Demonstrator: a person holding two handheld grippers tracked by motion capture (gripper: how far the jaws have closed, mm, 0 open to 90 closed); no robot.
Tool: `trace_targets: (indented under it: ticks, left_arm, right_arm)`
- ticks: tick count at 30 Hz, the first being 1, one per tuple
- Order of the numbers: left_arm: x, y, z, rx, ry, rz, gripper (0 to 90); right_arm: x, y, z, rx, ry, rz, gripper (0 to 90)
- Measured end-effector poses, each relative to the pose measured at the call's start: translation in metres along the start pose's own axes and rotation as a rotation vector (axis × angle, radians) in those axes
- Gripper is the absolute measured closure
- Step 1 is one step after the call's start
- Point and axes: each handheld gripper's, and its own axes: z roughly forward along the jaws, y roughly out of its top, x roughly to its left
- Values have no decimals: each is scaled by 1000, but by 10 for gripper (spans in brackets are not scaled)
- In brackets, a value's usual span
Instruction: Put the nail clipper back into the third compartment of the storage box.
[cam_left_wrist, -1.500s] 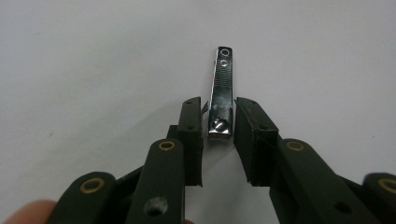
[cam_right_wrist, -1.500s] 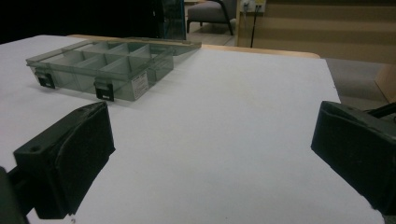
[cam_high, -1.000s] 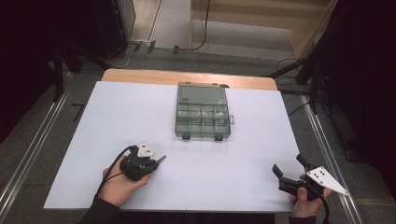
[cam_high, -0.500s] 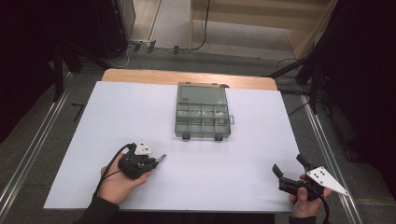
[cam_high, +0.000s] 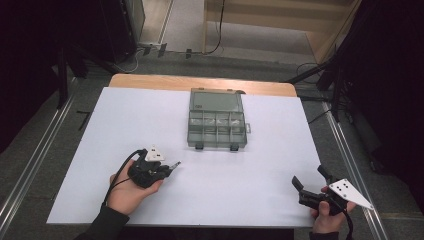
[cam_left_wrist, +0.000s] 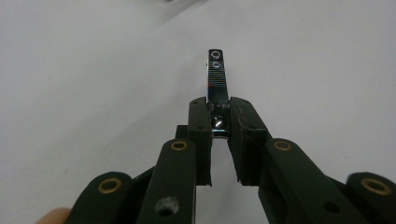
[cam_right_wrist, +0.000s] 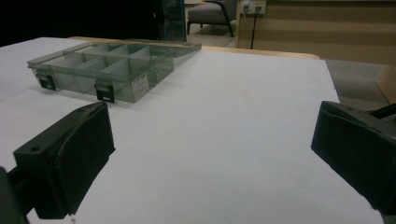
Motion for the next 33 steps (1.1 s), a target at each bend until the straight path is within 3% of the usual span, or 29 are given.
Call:
trace_targets:
  ticks: [14, 17, 23, 33]
  left_arm:
    - [-6, 25, -6, -34, -11, 22, 795]
    - [-4, 31, -5, -46, -43, 12, 796]
    - [-2, 38, -3, -49, -42, 13, 795]
    - [-8, 65, 3, -67, -37, 48, 795]
  right_arm:
    - [1, 0, 0, -1, 7, -5, 0]
    - [1, 0, 0, -1, 7, -5, 0]
    - [1, 0, 0, -3, 12, -8, 0]
    - [1, 0, -1, -7, 15, -9, 0]
